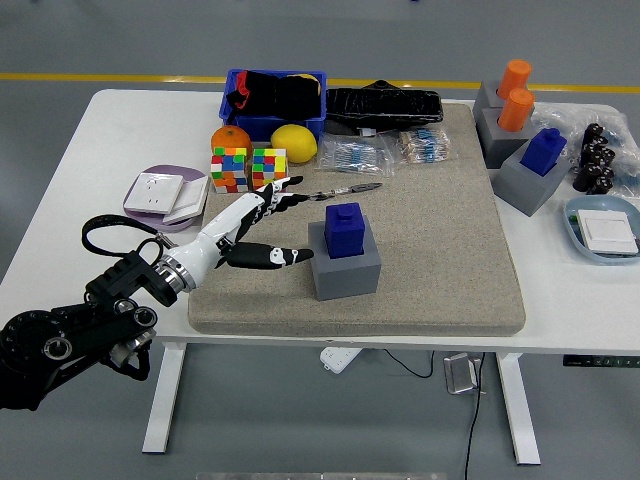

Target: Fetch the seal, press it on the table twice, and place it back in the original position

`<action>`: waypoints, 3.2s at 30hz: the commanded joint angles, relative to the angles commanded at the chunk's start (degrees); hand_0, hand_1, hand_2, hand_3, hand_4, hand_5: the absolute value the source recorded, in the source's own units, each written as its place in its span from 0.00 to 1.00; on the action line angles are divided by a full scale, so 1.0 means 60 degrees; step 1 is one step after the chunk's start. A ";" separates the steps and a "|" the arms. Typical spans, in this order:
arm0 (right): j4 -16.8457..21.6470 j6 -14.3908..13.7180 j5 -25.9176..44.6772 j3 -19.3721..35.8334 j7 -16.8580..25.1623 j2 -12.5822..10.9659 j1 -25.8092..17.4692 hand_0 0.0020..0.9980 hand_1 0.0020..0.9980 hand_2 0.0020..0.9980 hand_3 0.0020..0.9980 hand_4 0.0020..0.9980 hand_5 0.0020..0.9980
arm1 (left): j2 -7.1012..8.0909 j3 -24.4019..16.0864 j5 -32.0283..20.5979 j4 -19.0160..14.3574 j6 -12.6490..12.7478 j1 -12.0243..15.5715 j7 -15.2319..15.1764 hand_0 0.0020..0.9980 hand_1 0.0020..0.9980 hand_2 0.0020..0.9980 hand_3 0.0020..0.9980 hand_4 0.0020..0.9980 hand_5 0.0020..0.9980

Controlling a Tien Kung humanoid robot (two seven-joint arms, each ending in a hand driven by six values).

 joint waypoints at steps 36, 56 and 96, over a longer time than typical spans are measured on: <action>-0.0011 -0.0008 0.0042 -0.0061 0.0002 0.0092 0.0044 0.83 0.76 0.74 0.68 0.74 0.34 | -0.2102 -0.0278 0.0033 0.1298 0.1629 0.0181 -0.0165 0.90 0.85 0.82 0.95 0.85 0.00; -0.0007 -0.0006 0.0028 -0.0107 0.0002 0.0080 0.0035 0.83 0.76 0.74 0.68 0.74 0.34 | -0.2239 -0.0165 -0.0059 0.1517 0.1901 0.0226 -0.0325 0.87 0.76 0.73 0.92 0.79 0.00; -0.0015 -0.0004 0.0020 -0.0158 -0.0002 0.0058 -0.0037 0.83 0.76 0.74 0.68 0.74 0.34 | -0.1936 -0.1055 -0.0227 0.0981 0.2025 0.0096 -0.0784 0.81 0.48 0.40 0.88 0.73 0.00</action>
